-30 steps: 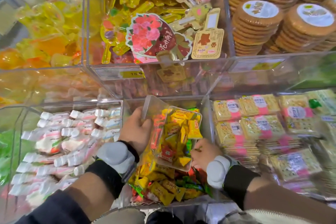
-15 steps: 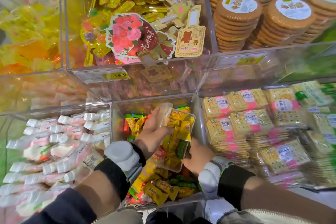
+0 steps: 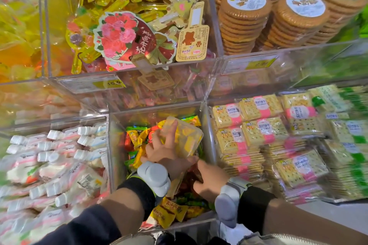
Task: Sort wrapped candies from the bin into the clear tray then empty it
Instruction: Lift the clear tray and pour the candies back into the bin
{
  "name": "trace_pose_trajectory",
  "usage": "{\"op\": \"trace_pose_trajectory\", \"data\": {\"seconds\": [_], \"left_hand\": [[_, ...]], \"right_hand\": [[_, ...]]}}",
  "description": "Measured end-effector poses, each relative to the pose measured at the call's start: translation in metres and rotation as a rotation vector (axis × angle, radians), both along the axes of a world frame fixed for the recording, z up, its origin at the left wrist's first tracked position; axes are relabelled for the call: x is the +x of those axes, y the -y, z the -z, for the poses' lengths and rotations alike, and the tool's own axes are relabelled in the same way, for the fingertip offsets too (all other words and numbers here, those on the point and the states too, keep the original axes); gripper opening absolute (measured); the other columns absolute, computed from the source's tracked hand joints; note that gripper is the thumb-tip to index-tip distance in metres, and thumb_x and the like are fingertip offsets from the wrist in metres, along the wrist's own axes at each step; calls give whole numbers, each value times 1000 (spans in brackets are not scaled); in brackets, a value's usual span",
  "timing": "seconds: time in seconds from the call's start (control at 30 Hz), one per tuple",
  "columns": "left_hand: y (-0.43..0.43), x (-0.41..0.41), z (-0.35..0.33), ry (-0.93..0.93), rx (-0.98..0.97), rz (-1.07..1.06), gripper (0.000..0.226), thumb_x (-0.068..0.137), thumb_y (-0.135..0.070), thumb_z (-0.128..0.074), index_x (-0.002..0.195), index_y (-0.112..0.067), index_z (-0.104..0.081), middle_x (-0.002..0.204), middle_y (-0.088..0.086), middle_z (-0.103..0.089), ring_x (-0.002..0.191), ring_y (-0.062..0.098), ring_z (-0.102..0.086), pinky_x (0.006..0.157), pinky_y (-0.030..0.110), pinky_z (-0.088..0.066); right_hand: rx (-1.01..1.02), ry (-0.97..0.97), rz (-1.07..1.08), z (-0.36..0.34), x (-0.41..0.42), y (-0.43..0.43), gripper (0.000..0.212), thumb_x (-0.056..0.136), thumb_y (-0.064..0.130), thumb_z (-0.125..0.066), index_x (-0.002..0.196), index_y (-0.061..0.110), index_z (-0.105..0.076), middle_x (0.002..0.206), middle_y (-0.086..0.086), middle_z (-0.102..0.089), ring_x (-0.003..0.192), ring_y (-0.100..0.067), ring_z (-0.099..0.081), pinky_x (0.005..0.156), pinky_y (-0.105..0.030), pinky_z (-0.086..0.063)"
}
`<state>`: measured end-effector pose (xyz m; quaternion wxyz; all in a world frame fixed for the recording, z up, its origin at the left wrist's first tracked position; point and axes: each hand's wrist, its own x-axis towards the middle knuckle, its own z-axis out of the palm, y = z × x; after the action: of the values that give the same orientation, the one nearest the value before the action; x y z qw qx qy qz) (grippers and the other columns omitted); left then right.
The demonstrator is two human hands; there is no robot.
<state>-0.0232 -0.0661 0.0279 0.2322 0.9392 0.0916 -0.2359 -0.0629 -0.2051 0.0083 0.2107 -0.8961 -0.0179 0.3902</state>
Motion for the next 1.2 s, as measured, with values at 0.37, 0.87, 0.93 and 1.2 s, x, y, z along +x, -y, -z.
{"op": "trace_pose_trajectory", "data": {"seconds": [0.37, 0.87, 0.93, 1.2], "left_hand": [[0, 8, -11, -28, 71, 35, 104, 63, -53, -66, 130, -61, 12, 156, 0, -2, 136, 36, -20, 101, 54, -34], [-8, 14, -9, -39, 46, 86, 99, 69, -53, -65, 136, -56, 9, 157, 1, -1, 138, 37, -19, 103, 55, -32], [-11, 15, -4, -36, 47, 99, 99, 68, -60, -63, 135, -57, 10, 156, 0, 0, 138, 37, -18, 103, 55, -32], [-11, 19, -1, -93, 84, 119, 105, 62, -69, -64, 131, -61, 14, 156, -4, 6, 138, 34, -16, 103, 54, -32]], "right_hand": [[340, -10, 267, 2, -11, 6, 68, 87, 26, -47, 146, 33, -15, 151, 3, -34, 135, -18, -38, 108, -29, -33], [506, -117, 585, 10, 7, -2, 58, 82, 18, -58, 133, 24, -29, 114, 4, -48, 106, -22, -58, 85, -31, -46], [551, -116, 630, 10, 7, -3, 49, 83, 11, -57, 125, 22, -37, 112, 5, -53, 94, -12, -58, 82, -22, -47], [620, -172, 760, 12, 10, -6, 45, 80, 2, -55, 121, 16, -41, 106, 0, -59, 96, -17, -61, 88, -30, -52]]}}
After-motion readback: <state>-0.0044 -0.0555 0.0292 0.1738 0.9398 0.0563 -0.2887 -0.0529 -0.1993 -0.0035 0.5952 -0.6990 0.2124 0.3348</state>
